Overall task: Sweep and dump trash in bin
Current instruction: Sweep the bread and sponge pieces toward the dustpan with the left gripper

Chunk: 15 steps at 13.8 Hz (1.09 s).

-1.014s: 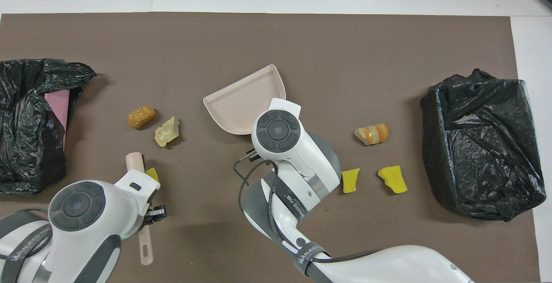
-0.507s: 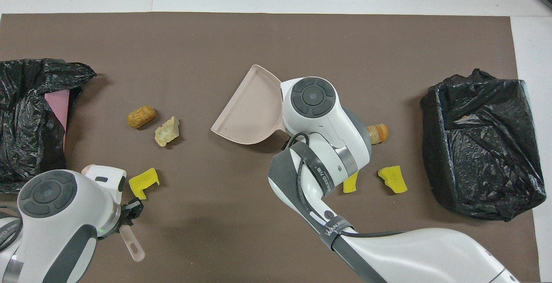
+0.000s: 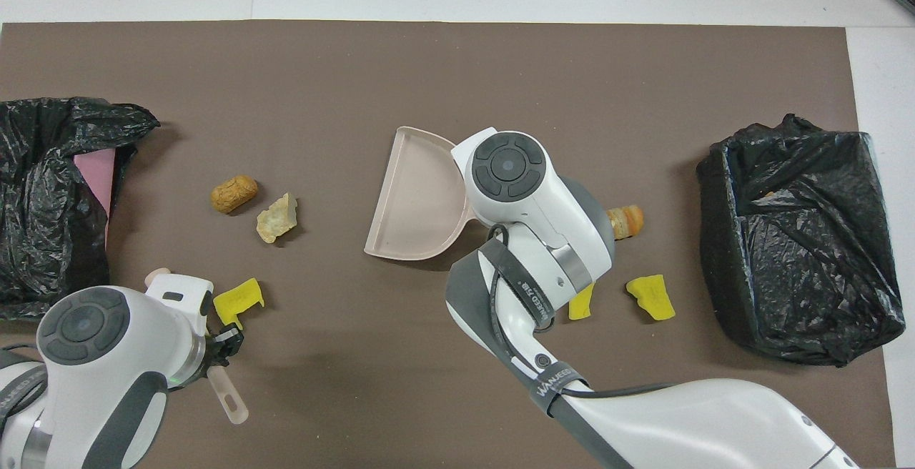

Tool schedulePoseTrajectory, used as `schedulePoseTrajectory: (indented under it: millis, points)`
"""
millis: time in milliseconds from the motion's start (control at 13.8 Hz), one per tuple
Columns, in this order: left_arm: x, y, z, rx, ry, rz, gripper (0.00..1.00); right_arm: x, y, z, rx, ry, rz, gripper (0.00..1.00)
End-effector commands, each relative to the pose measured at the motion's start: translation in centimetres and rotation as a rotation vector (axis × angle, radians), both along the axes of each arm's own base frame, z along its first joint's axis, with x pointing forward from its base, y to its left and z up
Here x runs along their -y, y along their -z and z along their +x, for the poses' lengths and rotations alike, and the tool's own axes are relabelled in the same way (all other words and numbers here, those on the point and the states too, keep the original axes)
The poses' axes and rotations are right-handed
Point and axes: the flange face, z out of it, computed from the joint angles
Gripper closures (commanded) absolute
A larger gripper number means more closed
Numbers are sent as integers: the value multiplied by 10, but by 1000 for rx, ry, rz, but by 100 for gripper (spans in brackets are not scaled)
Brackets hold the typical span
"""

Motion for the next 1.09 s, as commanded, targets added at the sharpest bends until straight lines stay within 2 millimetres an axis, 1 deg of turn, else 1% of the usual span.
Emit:
schedulePoseTrajectory:
  millis: [0, 145, 290, 362, 507, 580, 652, 797, 869, 942, 1014]
  points:
    - [12, -9, 27, 30, 109, -75, 100, 2, -1, 3, -8, -72, -31, 100]
    - [19, -14, 44, 40, 187, -89, 100, 2, 0, 2, -11, -92, -31, 100]
    - [24, -28, 54, 57, 209, -95, 100, 1, 1, 1, -15, -119, -31, 100]
    - [24, -39, 57, 67, 213, -97, 100, 1, 2, 1, -19, -138, -31, 100]
    - [18, -63, 70, 62, 250, -108, 100, 1, 4, 0, -23, -171, -28, 100]
    - [15, -70, 76, 60, 287, -109, 100, 2, 5, -1, -26, -177, -31, 100]
    - [1, -67, 83, 65, 294, -106, 100, 2, 6, -2, -29, -178, -33, 100]
    - [-33, -66, 92, 85, 323, -107, 100, 2, 7, -4, -32, -181, -34, 100]
    - [-55, -65, 98, 101, 349, -98, 100, 2, 7, -4, -30, -179, -34, 100]
    - [-71, -58, 103, 98, 374, -85, 100, 2, 7, -4, -30, -179, -34, 100]
    - [-81, -50, 111, 96, 394, -67, 100, 1, 7, -4, -30, -181, -34, 100]
